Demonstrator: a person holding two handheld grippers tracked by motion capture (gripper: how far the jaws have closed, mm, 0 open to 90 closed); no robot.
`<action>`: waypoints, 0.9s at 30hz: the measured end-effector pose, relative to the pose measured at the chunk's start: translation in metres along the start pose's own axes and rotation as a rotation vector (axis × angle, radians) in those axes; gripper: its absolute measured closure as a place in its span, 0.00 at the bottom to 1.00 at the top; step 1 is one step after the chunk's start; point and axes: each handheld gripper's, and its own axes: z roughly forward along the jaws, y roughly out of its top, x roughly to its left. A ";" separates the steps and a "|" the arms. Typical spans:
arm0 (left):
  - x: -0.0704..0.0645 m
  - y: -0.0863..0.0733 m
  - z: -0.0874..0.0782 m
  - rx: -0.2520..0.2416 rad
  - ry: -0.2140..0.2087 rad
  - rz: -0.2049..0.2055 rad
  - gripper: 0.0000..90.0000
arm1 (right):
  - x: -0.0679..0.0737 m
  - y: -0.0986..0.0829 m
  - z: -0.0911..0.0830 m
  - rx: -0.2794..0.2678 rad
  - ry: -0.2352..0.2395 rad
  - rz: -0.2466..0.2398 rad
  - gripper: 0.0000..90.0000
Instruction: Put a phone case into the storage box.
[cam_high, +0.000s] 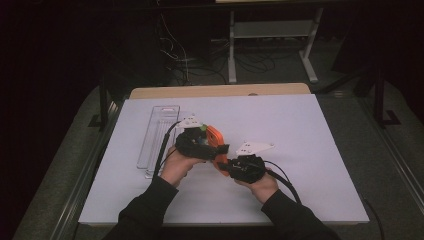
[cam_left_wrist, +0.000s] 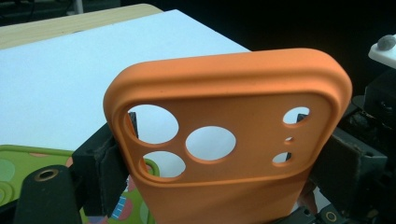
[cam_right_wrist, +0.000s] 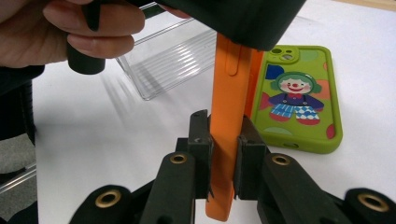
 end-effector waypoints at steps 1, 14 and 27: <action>0.000 0.000 0.000 0.004 -0.001 0.002 0.17 | 0.000 0.000 0.000 0.002 0.001 -0.001 0.86; 0.003 0.014 -0.003 0.032 0.041 0.022 0.17 | -0.019 -0.001 -0.021 0.049 -0.045 0.003 0.33; 0.028 0.050 -0.031 0.070 0.149 0.009 0.17 | -0.046 -0.030 -0.051 0.127 -0.153 -0.036 0.01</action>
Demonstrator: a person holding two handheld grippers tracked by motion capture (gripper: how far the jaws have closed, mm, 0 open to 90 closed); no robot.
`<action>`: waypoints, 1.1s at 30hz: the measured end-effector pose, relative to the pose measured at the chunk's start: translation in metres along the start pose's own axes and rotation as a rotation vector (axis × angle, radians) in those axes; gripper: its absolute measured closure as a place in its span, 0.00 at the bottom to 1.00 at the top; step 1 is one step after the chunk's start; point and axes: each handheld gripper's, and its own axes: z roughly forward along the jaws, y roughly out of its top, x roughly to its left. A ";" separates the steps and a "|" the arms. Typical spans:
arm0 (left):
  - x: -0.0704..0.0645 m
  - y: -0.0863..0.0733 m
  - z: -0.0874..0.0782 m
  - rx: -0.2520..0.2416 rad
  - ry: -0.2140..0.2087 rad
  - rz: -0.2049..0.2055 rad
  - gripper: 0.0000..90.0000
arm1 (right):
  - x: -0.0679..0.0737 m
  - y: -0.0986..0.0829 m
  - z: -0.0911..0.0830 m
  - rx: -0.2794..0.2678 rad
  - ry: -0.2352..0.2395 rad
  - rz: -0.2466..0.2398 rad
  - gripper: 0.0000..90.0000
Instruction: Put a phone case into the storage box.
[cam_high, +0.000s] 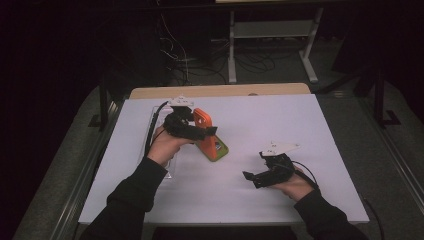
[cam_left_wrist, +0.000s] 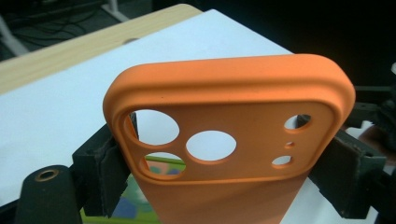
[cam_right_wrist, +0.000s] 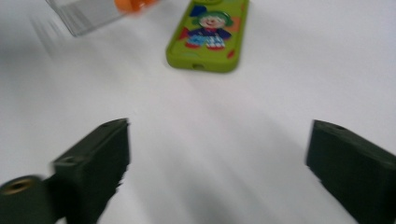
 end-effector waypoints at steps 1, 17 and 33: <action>0.002 0.002 -0.002 0.005 0.009 0.000 0.17 | -0.002 -0.003 -0.002 0.005 -0.002 0.002 0.00; 0.042 0.023 -0.045 0.020 0.165 -0.020 0.17 | -0.012 -0.031 -0.017 0.028 -0.029 0.011 0.00; 0.081 0.031 -0.057 0.063 0.339 -0.082 0.17 | -0.011 -0.033 -0.016 0.039 -0.026 0.000 0.00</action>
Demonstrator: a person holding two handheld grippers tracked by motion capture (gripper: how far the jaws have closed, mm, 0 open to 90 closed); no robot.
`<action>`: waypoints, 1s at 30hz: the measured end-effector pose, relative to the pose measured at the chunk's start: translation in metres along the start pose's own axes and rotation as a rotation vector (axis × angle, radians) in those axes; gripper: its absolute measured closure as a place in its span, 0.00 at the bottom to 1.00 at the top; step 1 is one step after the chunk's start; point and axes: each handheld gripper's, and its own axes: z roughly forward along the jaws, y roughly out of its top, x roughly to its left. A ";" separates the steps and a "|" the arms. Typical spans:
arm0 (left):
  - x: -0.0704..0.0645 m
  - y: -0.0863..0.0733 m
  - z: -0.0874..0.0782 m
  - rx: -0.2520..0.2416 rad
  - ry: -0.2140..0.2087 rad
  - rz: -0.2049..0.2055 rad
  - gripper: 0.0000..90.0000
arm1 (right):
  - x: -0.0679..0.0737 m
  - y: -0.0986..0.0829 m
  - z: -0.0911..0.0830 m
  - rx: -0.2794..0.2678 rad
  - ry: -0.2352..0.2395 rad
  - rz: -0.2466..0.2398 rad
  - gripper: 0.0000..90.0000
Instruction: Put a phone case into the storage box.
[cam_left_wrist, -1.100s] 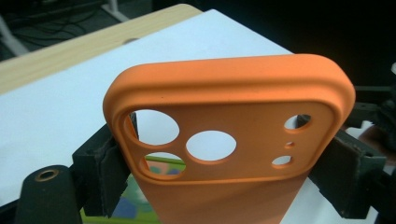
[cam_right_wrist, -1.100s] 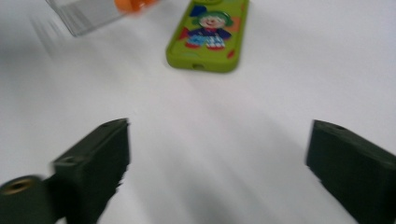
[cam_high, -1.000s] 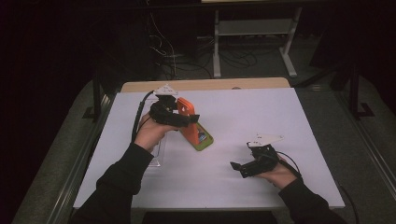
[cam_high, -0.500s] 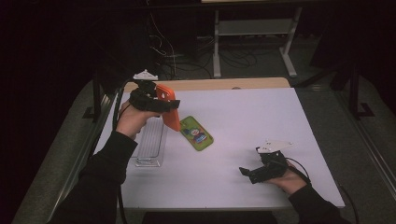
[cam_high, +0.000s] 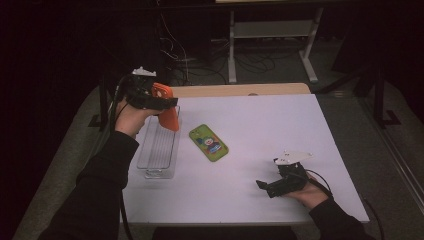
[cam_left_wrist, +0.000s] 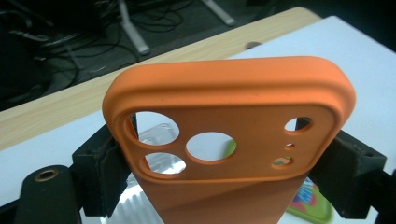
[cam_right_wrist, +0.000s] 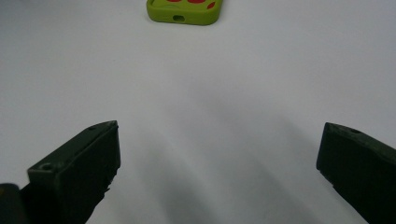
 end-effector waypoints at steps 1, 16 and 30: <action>0.003 0.001 0.002 0.007 0.013 -0.007 0.17 | 0.000 0.000 0.000 0.000 0.000 -0.001 0.00; 0.027 0.013 0.038 0.070 0.206 -0.091 0.17 | 0.000 0.001 -0.003 -0.017 0.008 0.004 0.00; 0.038 0.012 0.082 0.123 0.311 -0.159 0.16 | 0.000 0.001 -0.005 -0.032 0.024 0.002 0.00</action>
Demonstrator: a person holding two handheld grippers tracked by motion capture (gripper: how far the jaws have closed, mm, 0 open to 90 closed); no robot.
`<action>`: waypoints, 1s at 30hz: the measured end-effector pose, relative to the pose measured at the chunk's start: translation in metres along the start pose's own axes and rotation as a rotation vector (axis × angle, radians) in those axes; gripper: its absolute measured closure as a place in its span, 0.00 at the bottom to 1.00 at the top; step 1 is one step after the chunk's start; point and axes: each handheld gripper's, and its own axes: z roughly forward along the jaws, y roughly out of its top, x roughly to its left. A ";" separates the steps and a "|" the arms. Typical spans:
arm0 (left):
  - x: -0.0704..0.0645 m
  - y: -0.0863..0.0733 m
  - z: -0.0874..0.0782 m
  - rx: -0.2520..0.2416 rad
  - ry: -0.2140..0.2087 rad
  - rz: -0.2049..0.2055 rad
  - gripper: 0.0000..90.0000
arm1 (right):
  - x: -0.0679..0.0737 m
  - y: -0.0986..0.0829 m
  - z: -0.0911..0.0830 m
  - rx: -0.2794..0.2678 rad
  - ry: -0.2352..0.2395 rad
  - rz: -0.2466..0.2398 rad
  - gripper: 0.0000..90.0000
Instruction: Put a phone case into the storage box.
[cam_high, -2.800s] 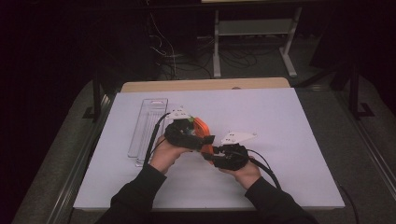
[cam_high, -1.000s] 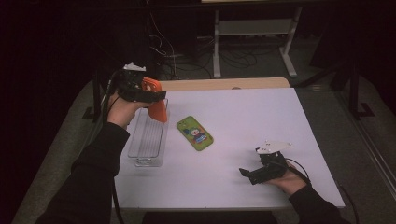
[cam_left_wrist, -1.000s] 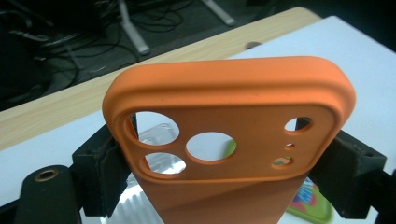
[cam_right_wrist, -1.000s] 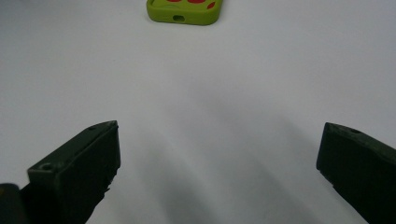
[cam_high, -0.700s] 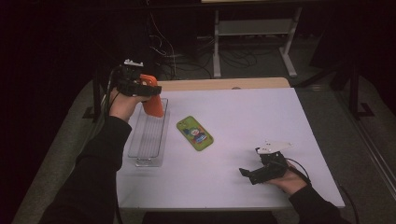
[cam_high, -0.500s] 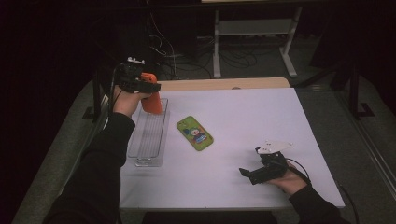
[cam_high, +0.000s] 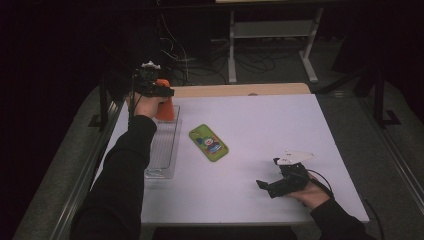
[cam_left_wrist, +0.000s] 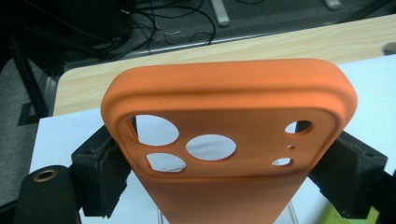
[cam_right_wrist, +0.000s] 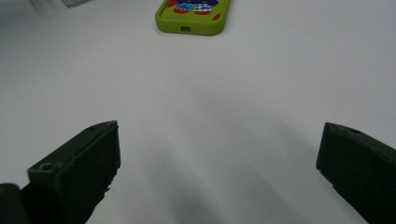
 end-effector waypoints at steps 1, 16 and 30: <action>-0.001 0.000 0.002 0.004 0.000 -0.007 0.16 | 0.000 0.000 0.000 -0.001 0.001 0.000 0.00; -0.010 -0.003 0.029 0.032 0.072 -0.017 0.16 | 0.000 0.000 0.000 -0.003 0.002 -0.008 0.00; -0.014 -0.010 0.043 0.043 0.093 -0.031 0.15 | 0.000 -0.001 -0.001 -0.002 0.001 -0.002 0.00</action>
